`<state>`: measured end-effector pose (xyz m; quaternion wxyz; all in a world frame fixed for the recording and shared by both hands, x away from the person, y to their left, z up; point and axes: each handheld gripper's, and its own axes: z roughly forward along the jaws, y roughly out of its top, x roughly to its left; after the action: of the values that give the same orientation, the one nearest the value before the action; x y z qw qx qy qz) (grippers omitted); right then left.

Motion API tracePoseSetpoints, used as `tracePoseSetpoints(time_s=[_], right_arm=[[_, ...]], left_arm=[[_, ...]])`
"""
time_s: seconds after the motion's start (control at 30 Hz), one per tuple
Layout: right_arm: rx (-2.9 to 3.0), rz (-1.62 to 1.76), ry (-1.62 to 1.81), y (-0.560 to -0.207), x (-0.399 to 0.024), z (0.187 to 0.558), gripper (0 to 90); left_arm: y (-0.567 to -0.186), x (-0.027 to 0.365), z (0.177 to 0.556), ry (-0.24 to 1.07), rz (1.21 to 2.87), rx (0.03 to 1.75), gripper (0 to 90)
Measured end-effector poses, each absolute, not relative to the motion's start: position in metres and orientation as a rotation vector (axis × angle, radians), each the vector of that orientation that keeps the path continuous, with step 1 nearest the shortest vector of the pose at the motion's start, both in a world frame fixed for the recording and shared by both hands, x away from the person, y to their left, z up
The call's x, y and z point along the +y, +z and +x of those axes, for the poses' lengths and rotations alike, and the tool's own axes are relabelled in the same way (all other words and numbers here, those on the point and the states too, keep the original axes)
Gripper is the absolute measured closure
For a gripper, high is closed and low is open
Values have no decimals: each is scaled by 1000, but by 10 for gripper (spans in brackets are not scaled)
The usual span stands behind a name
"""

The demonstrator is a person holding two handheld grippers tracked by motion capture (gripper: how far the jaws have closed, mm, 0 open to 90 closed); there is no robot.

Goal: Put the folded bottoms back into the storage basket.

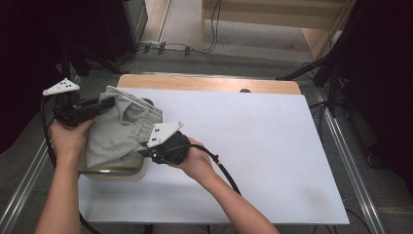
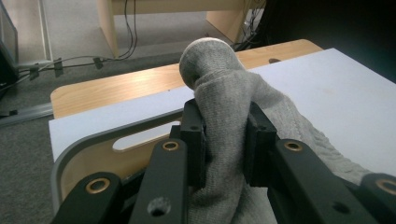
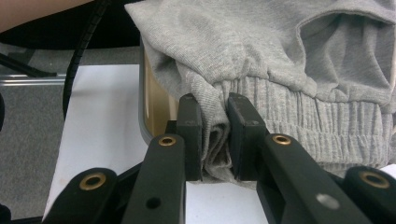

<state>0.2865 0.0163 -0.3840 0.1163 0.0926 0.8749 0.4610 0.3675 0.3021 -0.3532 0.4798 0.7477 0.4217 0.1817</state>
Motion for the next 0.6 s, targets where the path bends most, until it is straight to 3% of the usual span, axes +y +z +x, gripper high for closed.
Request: tracePoseSetpoints(time_s=[0.6], right_arm=[[2573,276,1325,-384,44,290,744]], left_arm=[[-355,324,372,461,1828,1060,739]])
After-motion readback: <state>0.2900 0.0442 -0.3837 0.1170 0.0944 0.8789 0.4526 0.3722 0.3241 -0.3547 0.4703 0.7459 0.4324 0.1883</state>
